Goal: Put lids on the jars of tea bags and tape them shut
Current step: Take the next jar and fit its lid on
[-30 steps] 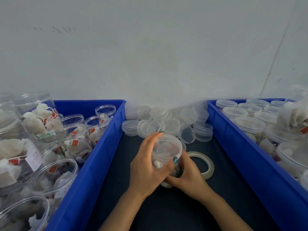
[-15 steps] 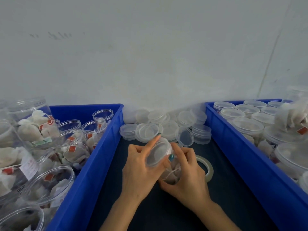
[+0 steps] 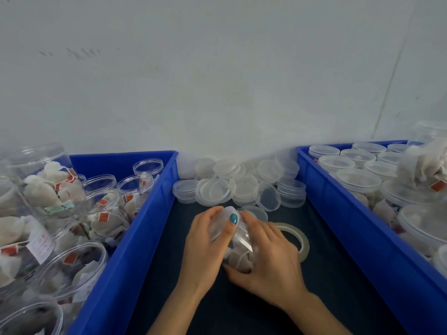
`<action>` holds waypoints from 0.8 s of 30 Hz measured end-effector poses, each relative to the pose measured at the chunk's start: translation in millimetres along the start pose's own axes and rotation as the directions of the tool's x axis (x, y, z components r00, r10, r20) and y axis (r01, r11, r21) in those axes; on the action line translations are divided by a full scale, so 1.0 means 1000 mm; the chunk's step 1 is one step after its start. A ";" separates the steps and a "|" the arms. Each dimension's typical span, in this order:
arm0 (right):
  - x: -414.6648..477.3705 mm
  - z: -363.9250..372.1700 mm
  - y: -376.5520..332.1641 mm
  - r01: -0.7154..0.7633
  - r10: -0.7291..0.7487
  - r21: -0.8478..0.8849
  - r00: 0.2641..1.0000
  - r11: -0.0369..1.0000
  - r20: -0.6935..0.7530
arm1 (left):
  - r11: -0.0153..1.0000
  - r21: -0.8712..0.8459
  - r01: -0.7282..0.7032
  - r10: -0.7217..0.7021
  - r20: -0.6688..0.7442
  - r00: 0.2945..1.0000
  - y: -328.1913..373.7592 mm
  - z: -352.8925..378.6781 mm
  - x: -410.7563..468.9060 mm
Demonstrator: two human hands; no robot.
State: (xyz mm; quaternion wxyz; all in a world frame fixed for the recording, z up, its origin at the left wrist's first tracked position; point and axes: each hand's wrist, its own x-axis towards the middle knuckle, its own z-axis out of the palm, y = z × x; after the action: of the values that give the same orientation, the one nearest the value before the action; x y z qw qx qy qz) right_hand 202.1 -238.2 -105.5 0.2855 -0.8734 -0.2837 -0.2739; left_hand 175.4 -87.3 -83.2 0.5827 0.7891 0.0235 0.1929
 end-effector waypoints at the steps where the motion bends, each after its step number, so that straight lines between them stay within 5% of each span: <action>1: 0.000 0.000 -0.001 -0.027 0.026 0.048 0.999 0.998 0.019 | 0.999 -0.039 -0.002 0.003 0.013 1.000 0.001 -0.002 0.001; 4: 0.003 -0.004 0.000 -0.170 0.102 0.359 0.974 0.918 0.200 | 0.991 -0.134 -0.009 0.030 0.157 0.987 0.003 -0.013 0.006; 6: 0.008 -0.009 0.006 -0.327 0.085 0.627 0.919 0.707 0.384 | 0.986 -0.166 -0.014 0.062 0.290 0.955 0.005 -0.022 0.008; 8: 0.011 -0.012 0.010 -0.389 0.055 0.719 0.896 0.576 0.441 | 0.986 -0.167 -0.014 0.074 0.357 0.931 0.006 -0.027 0.008; 11: 0.009 -0.009 0.006 -0.393 0.095 0.716 0.903 0.576 0.419 | 0.989 -0.142 -0.029 0.079 0.356 0.931 0.003 -0.026 0.008; 14: 0.006 -0.006 0.001 -0.331 0.157 0.585 0.931 0.740 0.329 | 0.989 -0.146 -0.019 0.065 0.320 0.945 0.000 -0.023 0.008; 17: 0.005 -0.007 -0.002 -0.128 0.106 0.195 0.987 0.973 0.117 | 0.990 -0.138 -0.005 0.042 0.265 0.963 -0.003 -0.014 0.006; 20: 0.003 -0.004 0.000 0.021 -0.018 -0.094 0.999 0.995 0.032 | 0.993 -0.108 0.043 -0.017 0.235 0.972 -0.007 -0.002 0.004; 24: 0.003 -0.001 0.003 0.097 -0.106 -0.200 0.994 0.975 -0.033 | 0.991 -0.113 0.076 -0.050 0.219 0.974 -0.008 0.004 0.004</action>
State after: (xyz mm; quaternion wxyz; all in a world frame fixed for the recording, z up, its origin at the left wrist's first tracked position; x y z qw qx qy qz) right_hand 205.7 -239.9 -104.1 0.1891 -0.8756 -0.2931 -0.3342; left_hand 181.8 -86.8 -90.6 0.6342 0.7676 -0.0265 0.0886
